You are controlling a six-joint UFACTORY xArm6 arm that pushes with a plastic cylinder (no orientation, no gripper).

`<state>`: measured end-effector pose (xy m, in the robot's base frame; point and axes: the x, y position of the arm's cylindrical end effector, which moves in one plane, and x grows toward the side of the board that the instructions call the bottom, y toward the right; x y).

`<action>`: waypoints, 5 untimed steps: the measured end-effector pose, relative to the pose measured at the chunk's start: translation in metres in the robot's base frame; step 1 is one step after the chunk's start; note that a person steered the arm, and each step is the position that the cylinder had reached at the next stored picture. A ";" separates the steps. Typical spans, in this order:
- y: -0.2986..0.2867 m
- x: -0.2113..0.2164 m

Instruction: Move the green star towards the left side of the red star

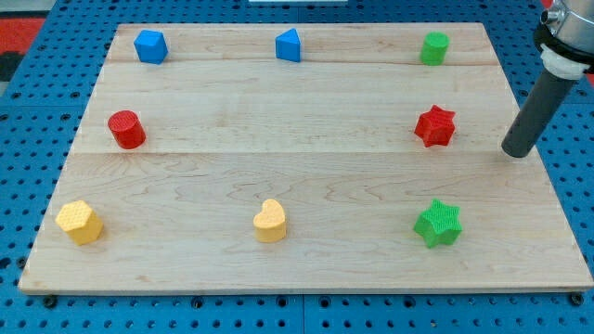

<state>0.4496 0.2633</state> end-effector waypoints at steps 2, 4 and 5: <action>-0.056 -0.019; -0.016 0.048; -0.044 0.099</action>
<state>0.5485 0.2198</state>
